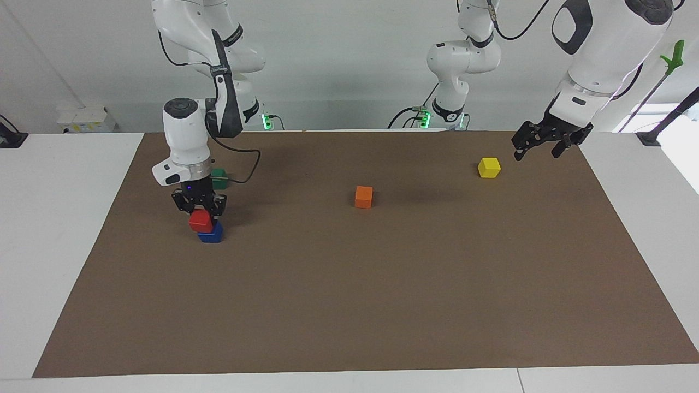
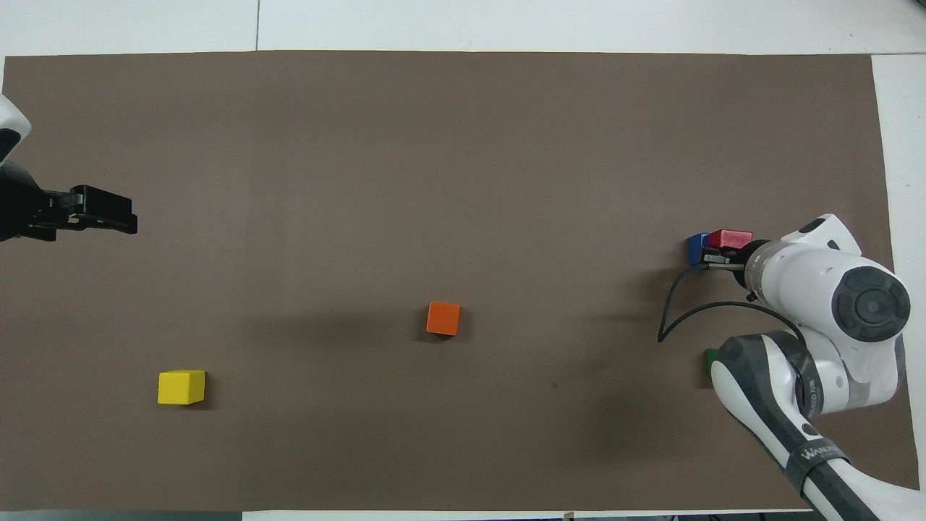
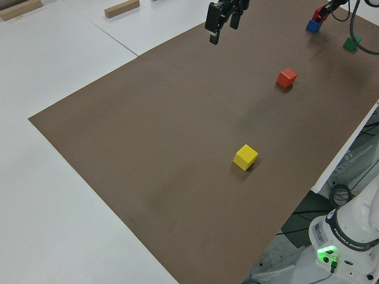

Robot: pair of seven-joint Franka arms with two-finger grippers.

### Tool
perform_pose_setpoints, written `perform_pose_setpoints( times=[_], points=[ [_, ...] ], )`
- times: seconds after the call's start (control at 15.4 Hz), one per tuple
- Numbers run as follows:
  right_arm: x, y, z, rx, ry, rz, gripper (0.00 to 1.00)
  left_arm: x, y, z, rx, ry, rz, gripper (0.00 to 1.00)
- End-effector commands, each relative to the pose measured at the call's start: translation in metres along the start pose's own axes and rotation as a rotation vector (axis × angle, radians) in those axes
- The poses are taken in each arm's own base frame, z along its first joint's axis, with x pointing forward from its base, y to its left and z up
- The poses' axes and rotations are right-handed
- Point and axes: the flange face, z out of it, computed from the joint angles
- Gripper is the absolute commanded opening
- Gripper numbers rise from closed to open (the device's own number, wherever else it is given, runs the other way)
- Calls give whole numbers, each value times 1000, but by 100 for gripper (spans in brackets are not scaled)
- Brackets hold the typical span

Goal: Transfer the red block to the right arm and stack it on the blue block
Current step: 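Lower the red cube onto the blue cube with the right gripper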

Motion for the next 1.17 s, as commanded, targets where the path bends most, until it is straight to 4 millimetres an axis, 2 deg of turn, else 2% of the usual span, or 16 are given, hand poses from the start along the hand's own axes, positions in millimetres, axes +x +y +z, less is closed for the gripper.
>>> perform_pose_setpoints(
  times=[0.0,0.13,0.2,0.46,0.59,0.65,0.78,0.85,1.11],
  points=[
    [-4,-1,4,-5,14,1,7,-10,2,-2,-11,-11,17,100],
    [-2,-3,2,-3,19,-3,8,-11,3,-1,-10,-13,20,100],
    [-2,-4,2,-2,22,-5,14,-10,3,-2,-11,-12,18,100],
    [3,-5,0,-1,29,-5,47,-10,-4,-2,-11,-13,-2,100],
    [3,-4,1,-1,30,-12,56,-10,-7,-1,-11,-14,-6,100],
    [4,-4,0,-1,31,-13,65,-10,-7,-2,-11,-13,-6,100],
    [7,-4,-2,0,37,-9,93,-10,-6,-2,-11,-13,-5,100],
    [8,-3,-3,-1,39,-9,100,-10,-5,-1,-11,-14,-3,100],
    [17,-3,-9,-4,47,-17,100,-10,-7,-2,-11,-13,-6,100]
  ],
)
